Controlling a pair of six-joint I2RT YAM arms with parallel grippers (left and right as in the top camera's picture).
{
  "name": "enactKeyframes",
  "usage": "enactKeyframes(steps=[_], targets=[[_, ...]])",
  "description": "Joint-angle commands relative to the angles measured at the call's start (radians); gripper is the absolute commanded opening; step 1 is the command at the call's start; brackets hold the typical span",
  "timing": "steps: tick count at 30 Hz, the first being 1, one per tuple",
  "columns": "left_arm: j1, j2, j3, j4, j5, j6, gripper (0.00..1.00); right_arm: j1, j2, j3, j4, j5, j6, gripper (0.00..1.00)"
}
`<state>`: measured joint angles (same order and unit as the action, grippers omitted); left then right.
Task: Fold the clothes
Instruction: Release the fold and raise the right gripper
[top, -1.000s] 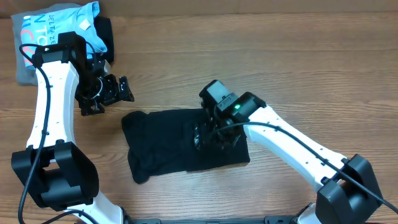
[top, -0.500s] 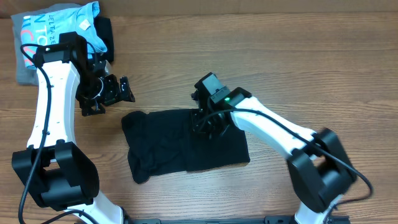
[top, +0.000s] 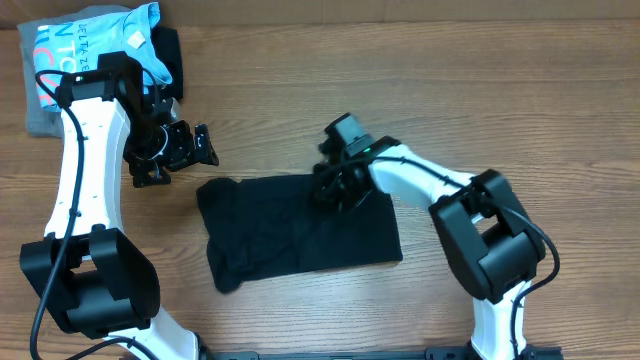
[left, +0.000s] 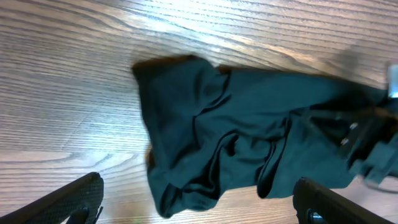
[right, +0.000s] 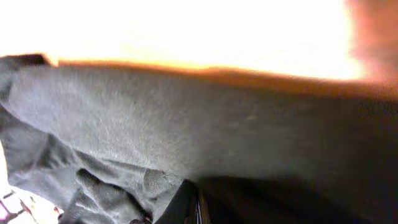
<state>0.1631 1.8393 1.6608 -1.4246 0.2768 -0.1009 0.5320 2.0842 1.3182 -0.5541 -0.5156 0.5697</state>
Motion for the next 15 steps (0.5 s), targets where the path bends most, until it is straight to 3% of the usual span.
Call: enactKeyframes(steps=[1,7,13,15], targets=[[-0.008,-0.008,-0.005,-0.011,0.002,0.019,1.00,-0.084,0.011,0.034,-0.008,0.058,0.007,0.04],[-0.008,-0.008,-0.005,-0.019,0.002,0.020,1.00,-0.212,0.000,0.193,-0.206,0.058,-0.081,0.04],[-0.008,-0.008,-0.005,-0.019,0.002,0.019,1.00,-0.293,-0.044,0.407,-0.553,0.051,-0.224,0.04],[-0.008,-0.008,-0.005,-0.019,0.001,0.020,1.00,-0.299,-0.070,0.430,-0.749,0.041,-0.329,0.04]])
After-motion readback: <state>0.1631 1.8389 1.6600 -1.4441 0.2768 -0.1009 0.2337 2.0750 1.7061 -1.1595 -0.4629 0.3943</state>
